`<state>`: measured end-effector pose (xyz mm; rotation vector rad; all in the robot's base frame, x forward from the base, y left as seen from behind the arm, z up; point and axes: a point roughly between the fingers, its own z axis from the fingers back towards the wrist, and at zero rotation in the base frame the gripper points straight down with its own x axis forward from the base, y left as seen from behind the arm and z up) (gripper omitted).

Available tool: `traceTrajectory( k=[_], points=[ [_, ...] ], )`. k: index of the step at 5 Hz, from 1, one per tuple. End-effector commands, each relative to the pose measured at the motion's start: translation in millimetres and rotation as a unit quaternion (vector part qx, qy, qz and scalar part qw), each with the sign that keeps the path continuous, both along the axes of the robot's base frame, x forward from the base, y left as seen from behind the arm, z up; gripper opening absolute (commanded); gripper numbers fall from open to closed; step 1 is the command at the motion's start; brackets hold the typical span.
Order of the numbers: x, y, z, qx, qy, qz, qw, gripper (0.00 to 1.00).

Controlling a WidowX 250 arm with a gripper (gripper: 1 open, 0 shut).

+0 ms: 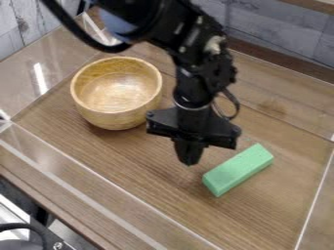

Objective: Put green object into wooden bowl

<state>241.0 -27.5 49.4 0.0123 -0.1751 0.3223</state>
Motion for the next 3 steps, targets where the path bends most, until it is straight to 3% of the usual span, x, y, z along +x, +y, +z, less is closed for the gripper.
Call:
traceTrajectory(
  k=[1,2,3],
  points=[
    [14.8,-3.2,12.0,-0.005,-0.021,-0.009,0.9997,0.0],
    [23.1,-6.6,12.0,-0.008,-0.017,-0.02,0.9996,1.0],
    [27.4,-6.9,11.8,-0.01,-0.016,-0.026,0.9995,1.0]
  ],
)
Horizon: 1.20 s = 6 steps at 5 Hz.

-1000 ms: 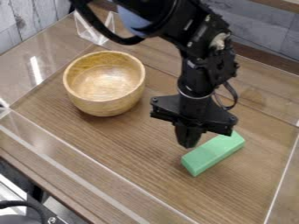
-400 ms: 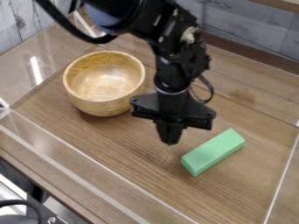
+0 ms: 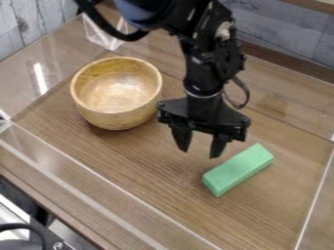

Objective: Put green object into wooden bowl

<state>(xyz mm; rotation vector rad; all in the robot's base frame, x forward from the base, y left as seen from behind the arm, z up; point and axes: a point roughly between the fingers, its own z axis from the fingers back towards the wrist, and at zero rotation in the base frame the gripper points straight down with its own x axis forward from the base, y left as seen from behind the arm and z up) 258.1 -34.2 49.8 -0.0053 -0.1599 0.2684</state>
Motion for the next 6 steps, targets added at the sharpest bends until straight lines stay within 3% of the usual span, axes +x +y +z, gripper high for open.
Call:
traceTrajectory(
  k=[1,3,6],
  points=[
    [13.9,1.8,8.2,-0.003,-0.021,0.002,0.9998,0.0],
    [28.9,-4.0,7.4,-0.007,-0.022,0.052,0.9984,0.0],
    [37.6,11.8,10.7,-0.014,-0.007,0.095,0.9953,0.0]
  ],
)
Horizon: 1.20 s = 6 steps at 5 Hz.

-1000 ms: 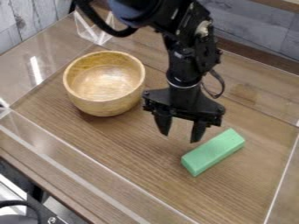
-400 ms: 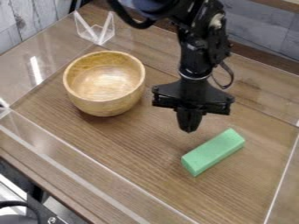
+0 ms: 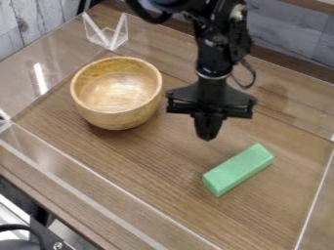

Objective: Put green object into wooden bowl

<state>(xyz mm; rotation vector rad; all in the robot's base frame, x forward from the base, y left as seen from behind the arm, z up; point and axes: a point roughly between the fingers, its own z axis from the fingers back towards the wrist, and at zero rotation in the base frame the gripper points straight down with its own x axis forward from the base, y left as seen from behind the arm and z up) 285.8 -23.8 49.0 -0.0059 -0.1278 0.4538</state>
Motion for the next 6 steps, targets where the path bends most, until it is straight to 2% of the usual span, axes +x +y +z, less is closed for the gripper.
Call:
traceTrajectory(
  k=[1,3,4,5,6],
  points=[
    [-0.1,5.9,19.9,-0.007,-0.018,-0.034,0.9992,1.0],
    [-4.3,-12.8,16.5,-0.017,-0.009,-0.063,0.9978,1.0],
    [-9.1,-40.8,14.6,-0.023,-0.007,-0.073,0.9971,1.0],
    [-11.7,-67.8,6.2,-0.024,-0.008,-0.081,0.9964,1.0],
    [-15.0,-68.2,-13.7,-0.022,-0.008,-0.119,0.9927,1.0]
  ],
)
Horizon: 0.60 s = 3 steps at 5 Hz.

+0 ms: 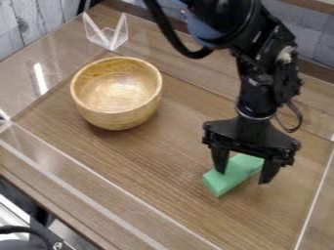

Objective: Put green object into wooden bowl

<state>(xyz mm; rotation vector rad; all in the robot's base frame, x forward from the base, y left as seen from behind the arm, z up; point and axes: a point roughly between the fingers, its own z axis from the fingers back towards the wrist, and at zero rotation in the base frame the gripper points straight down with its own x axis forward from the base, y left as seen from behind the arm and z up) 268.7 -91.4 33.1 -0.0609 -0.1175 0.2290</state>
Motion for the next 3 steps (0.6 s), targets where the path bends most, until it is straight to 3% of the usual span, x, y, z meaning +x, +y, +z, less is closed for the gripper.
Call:
traceTrajectory(
  k=[1,3],
  points=[
    [1.0,-2.3,-11.8,0.0,-0.005,-0.028,0.9996,1.0],
    [-0.9,-4.3,-28.7,0.004,0.001,-0.063,0.998,1.0]
  ],
)
